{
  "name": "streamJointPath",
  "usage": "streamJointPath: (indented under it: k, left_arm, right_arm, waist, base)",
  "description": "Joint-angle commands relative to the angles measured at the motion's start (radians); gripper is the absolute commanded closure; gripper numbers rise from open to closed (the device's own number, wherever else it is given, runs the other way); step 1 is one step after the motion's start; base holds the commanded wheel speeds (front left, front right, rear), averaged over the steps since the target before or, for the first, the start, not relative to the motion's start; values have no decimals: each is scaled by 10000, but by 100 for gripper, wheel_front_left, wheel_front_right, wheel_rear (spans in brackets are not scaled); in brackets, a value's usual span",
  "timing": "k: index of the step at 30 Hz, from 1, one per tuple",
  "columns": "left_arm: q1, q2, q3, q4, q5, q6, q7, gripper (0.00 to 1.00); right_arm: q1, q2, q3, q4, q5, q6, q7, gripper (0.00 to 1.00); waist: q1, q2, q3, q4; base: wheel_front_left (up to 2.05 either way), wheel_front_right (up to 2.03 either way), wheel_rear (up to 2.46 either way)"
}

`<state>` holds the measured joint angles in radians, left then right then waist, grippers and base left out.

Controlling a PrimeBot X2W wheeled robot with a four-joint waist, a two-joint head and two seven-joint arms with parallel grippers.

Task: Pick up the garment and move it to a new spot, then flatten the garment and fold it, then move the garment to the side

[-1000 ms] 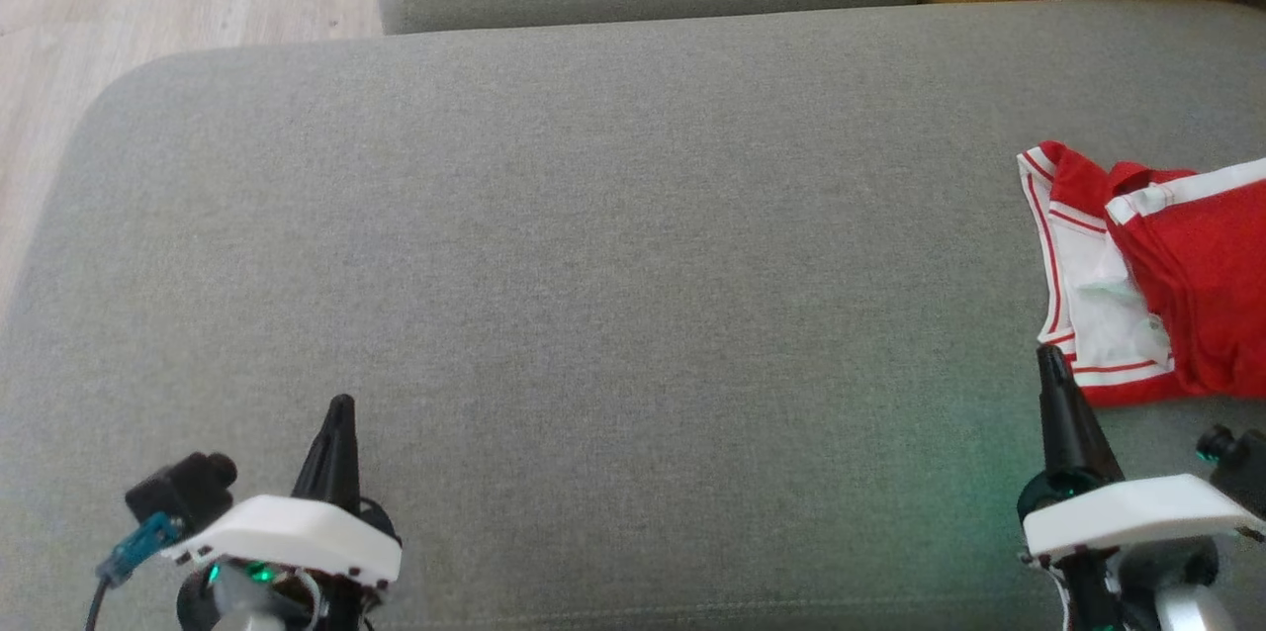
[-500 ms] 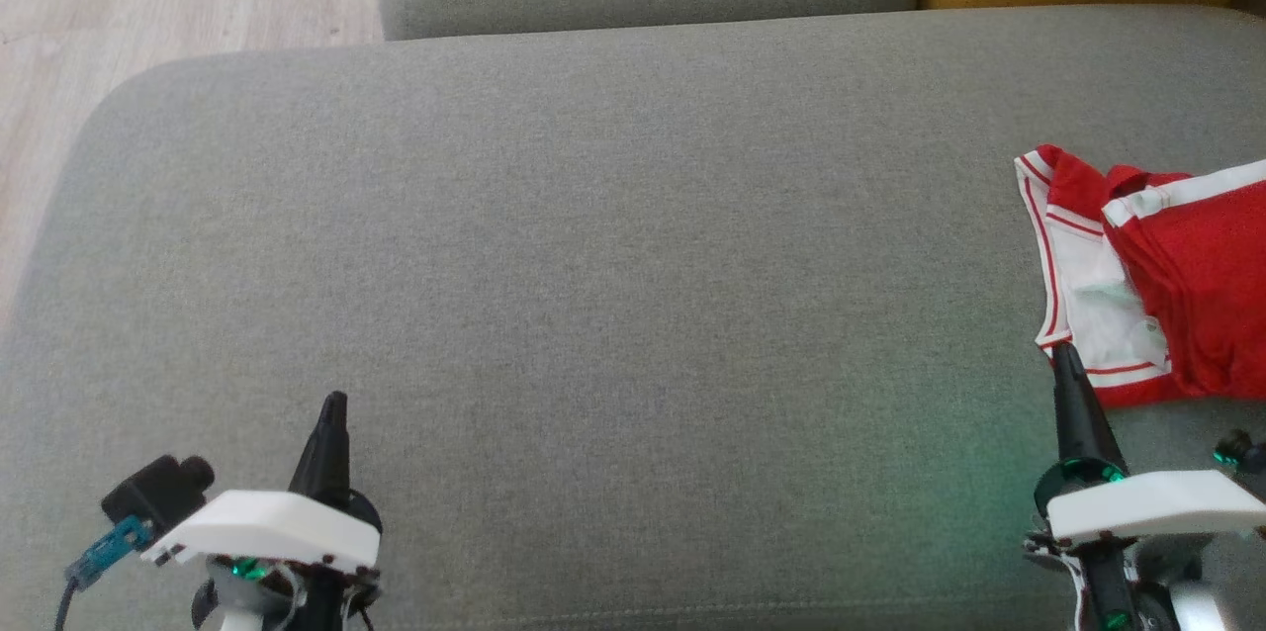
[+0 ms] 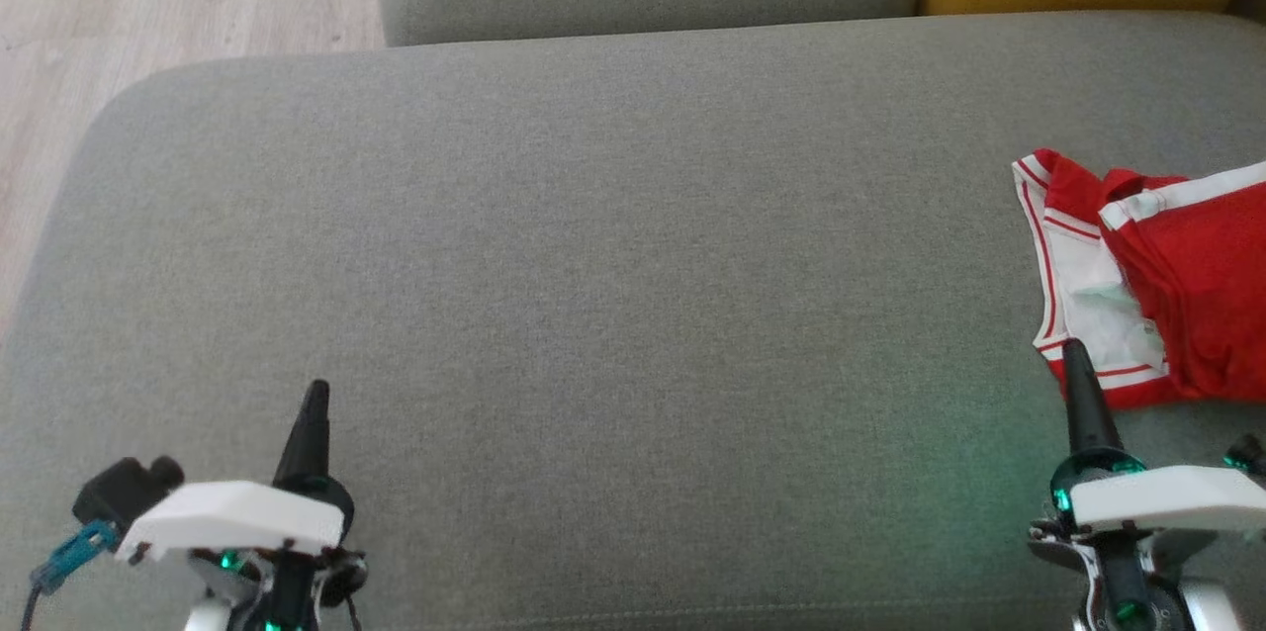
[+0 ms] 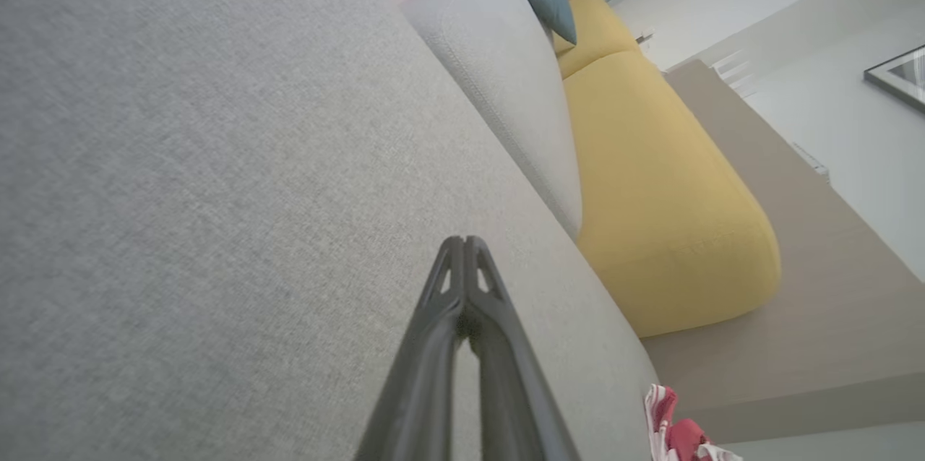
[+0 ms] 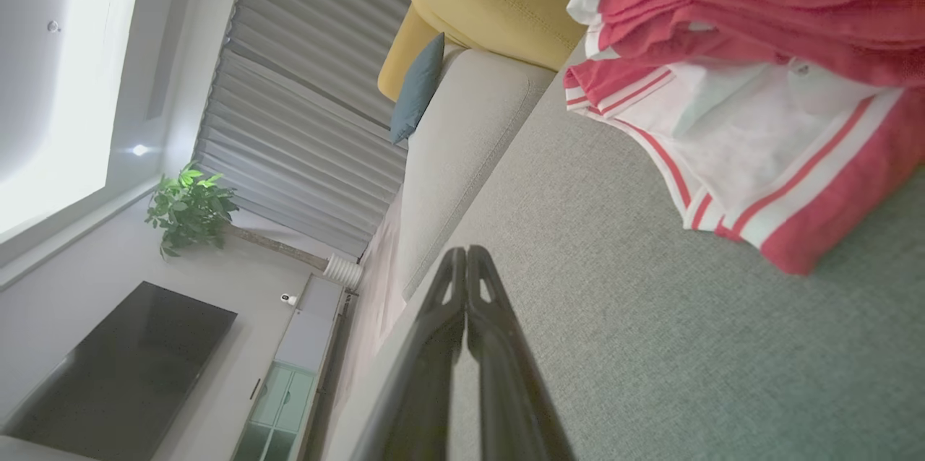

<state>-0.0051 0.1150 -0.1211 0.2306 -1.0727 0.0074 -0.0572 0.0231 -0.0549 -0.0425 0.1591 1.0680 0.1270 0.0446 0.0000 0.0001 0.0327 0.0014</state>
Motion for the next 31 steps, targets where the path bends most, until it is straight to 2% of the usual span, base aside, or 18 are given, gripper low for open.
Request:
streamJointPath:
  k: [1,31]
  left_arm:
    - [-538,59,340,-282,-285,-106,59,100]
    - [-831,-204,1366,-20,-3770,-926,904,100]
  right_arm:
    - [-509,-227,67,-229,327,24,17,100]
    - [-1002,-229,-187,454,3801,32,248,100]
  waist:
    - [0,-1,-8,0]
    - [0,-1,-193,-9]
  base:
    - [0,0,0]
    - [0,0,0]
